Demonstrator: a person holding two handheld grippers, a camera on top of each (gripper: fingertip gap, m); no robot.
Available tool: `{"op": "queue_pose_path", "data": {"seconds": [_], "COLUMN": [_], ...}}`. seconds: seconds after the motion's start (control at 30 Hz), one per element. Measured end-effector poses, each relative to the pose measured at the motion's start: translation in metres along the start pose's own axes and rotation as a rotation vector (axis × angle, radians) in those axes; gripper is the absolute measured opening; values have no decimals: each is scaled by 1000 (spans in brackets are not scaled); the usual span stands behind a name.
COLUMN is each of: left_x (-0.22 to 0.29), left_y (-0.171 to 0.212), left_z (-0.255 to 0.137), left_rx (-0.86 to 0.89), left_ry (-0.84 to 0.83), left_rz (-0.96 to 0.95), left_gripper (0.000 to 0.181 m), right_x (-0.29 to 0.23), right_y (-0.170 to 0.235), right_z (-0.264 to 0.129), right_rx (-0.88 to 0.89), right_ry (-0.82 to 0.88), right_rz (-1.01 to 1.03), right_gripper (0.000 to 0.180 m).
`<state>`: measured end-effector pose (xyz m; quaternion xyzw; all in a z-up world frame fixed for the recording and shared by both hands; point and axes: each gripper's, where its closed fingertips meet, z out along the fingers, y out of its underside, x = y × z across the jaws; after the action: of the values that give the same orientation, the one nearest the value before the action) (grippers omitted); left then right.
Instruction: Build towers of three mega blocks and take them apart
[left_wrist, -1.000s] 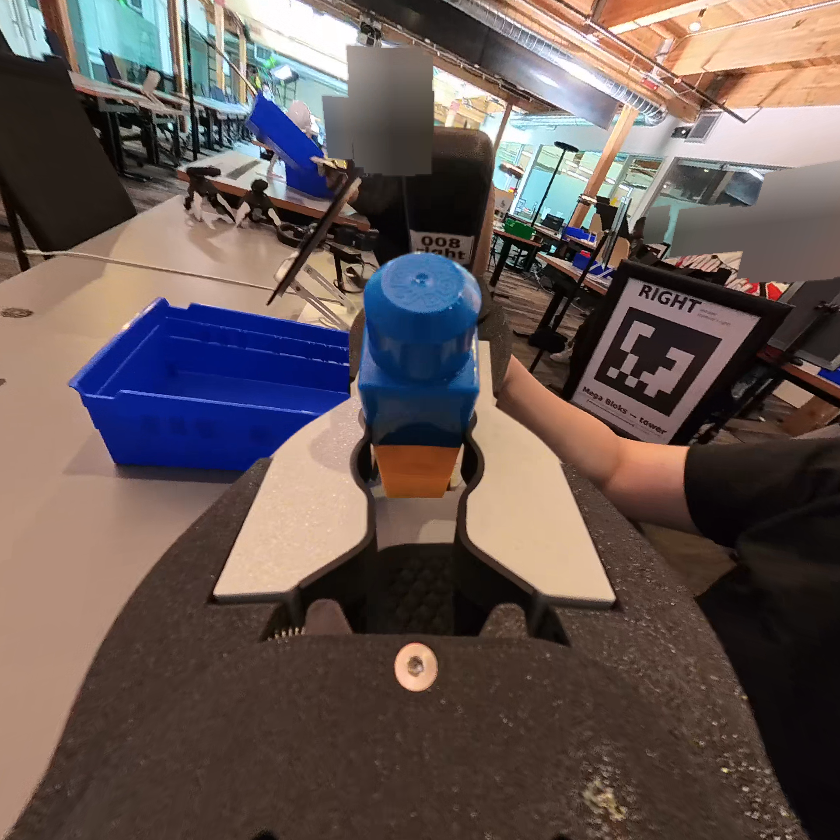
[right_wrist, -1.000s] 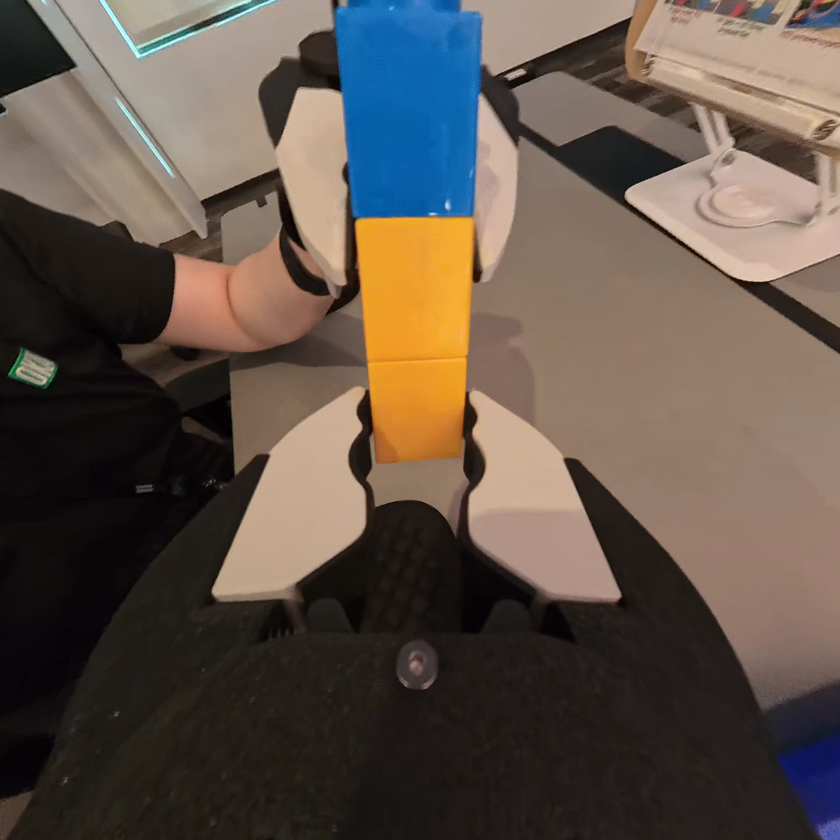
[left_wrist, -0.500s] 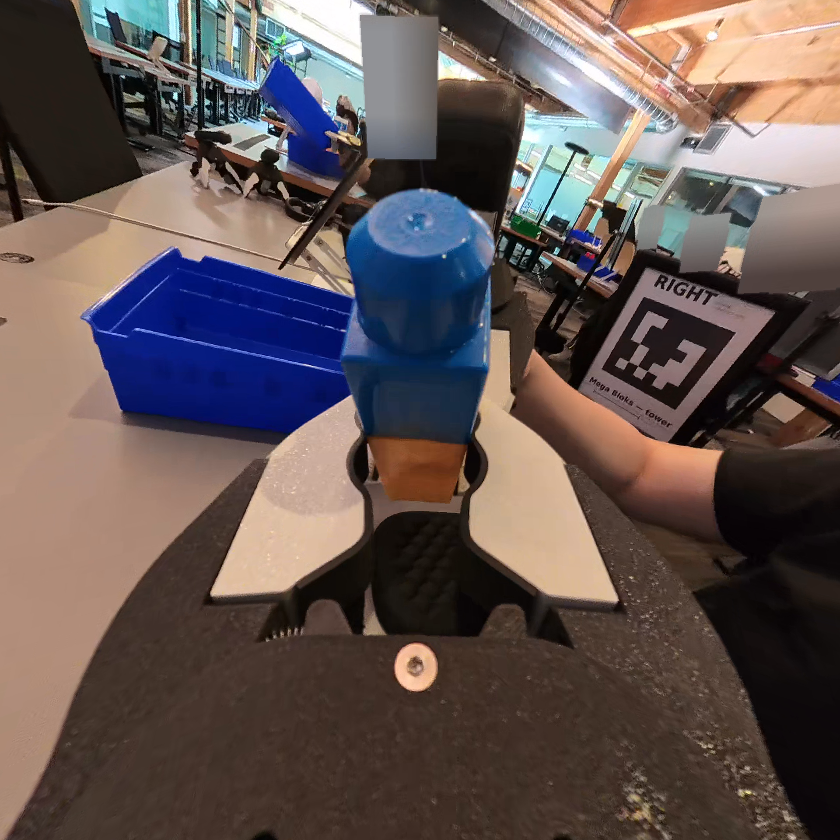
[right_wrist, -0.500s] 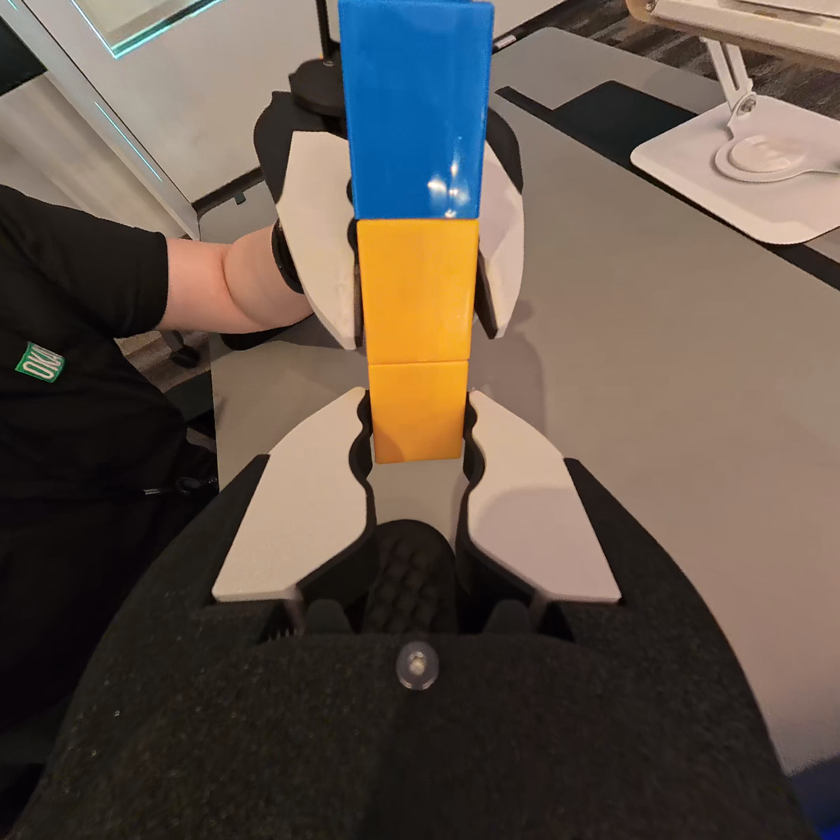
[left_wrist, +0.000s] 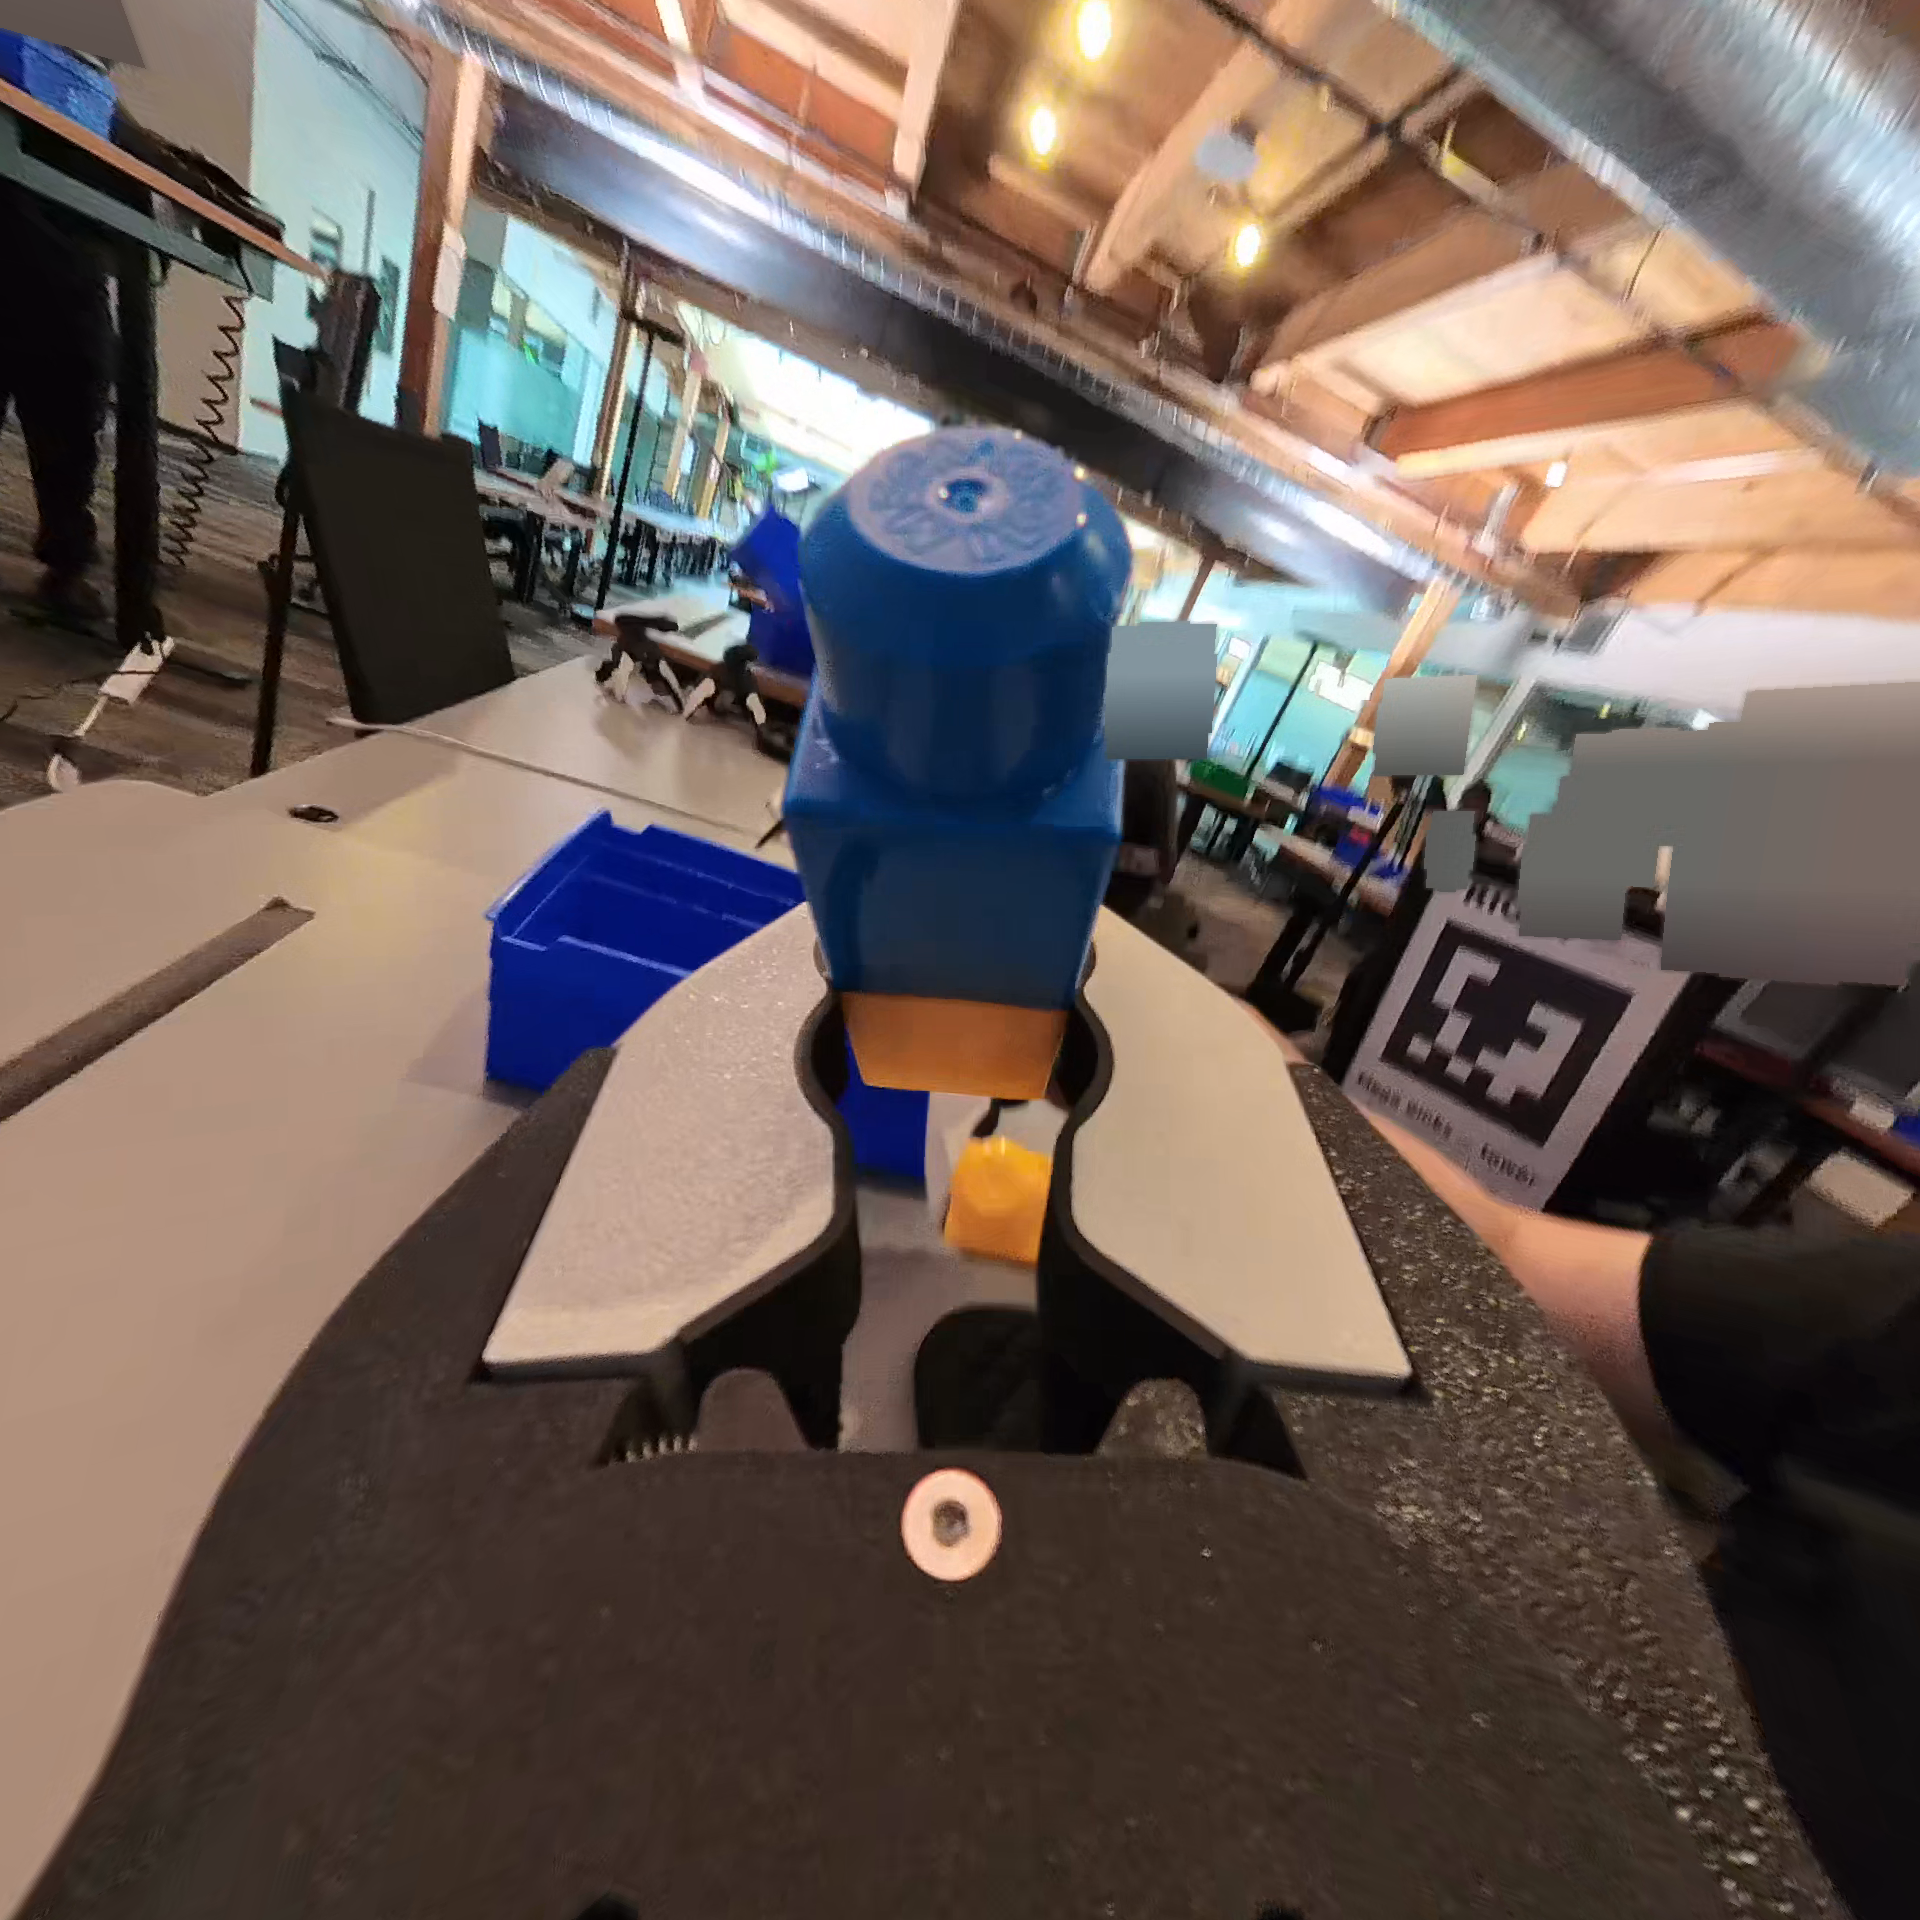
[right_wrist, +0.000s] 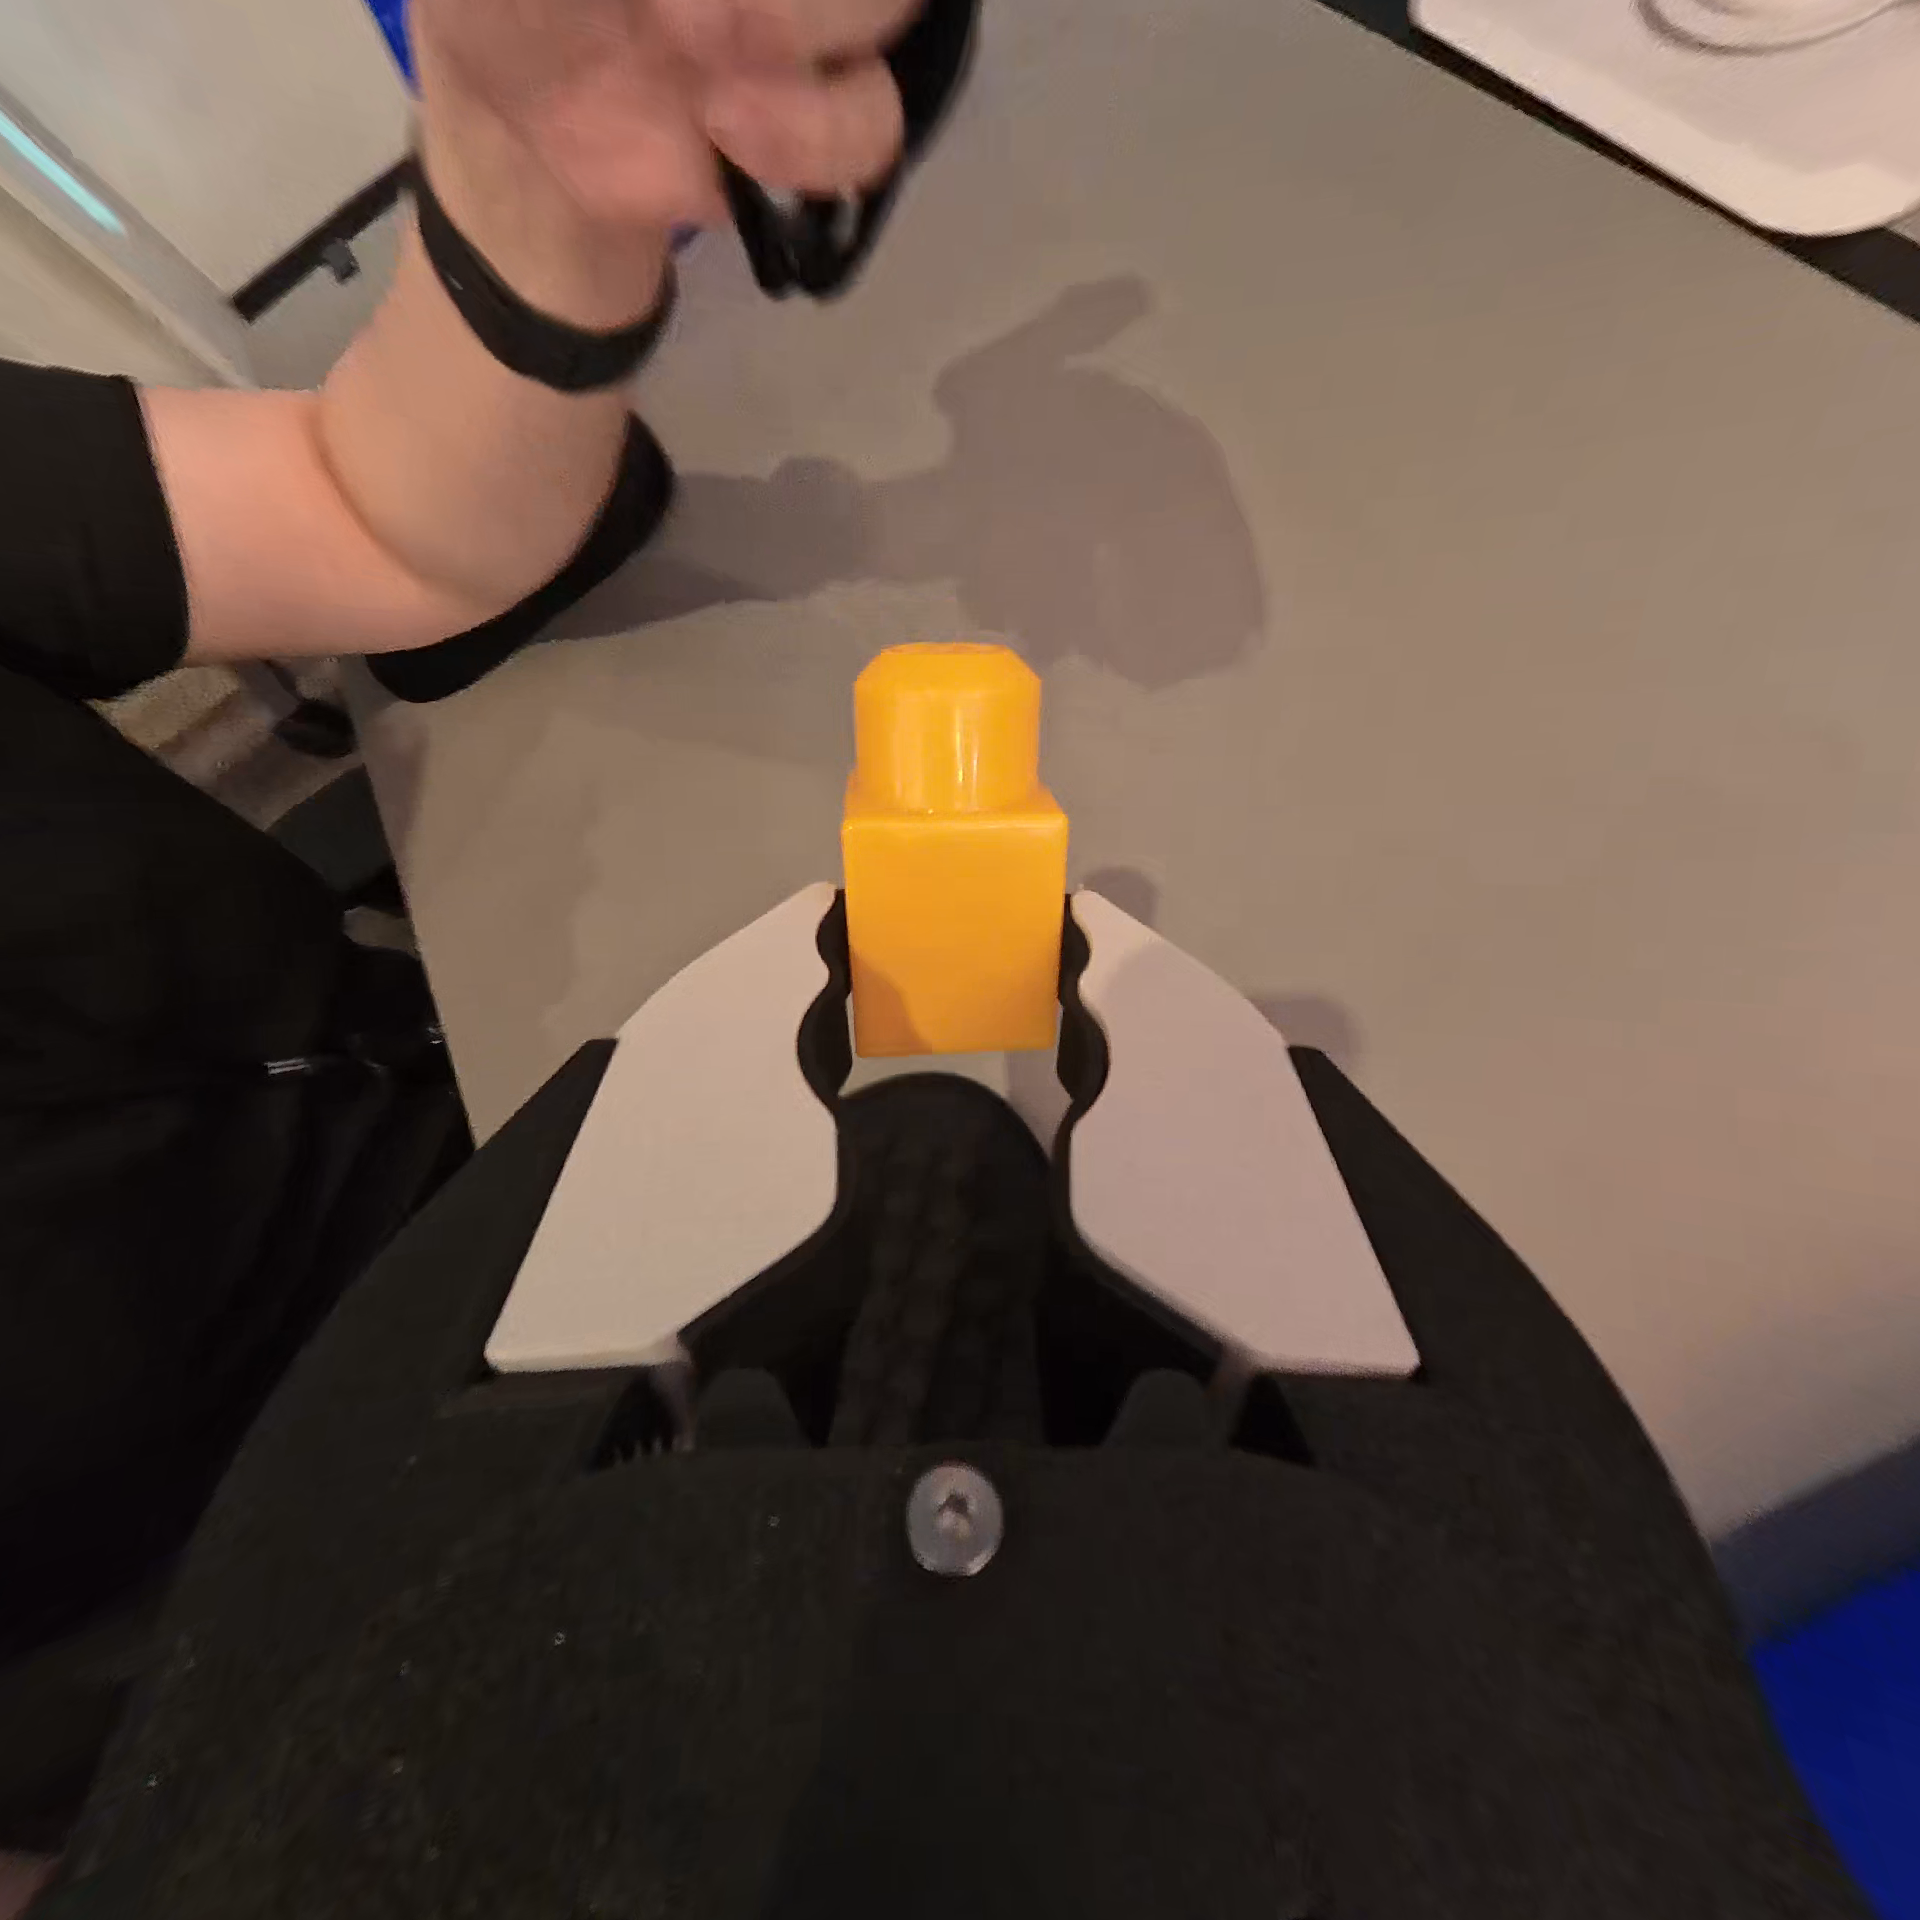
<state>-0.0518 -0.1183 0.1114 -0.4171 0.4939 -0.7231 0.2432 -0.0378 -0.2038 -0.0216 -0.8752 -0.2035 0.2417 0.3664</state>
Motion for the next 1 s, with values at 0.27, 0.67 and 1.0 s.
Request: {"op": "queue_pose_path", "data": {"seconds": [0.27,0.67,1.0], "left_x": [11,6,9], "left_y": [45,73,89], "left_z": [13,22,27], "left_rx": [-303,-428,-497], "left_ry": [-11,-29,19], "left_rz": [111,140,129], "left_gripper": [39,39,38], "right_x": [158,228,146], "right_y": [41,183,-9], "right_z": [-172,-133,-156], "right_rx": [26,-385,23], "right_ry": [775,751,746], "right_rz": [375,758,273], "right_gripper": [37,37,50]}}
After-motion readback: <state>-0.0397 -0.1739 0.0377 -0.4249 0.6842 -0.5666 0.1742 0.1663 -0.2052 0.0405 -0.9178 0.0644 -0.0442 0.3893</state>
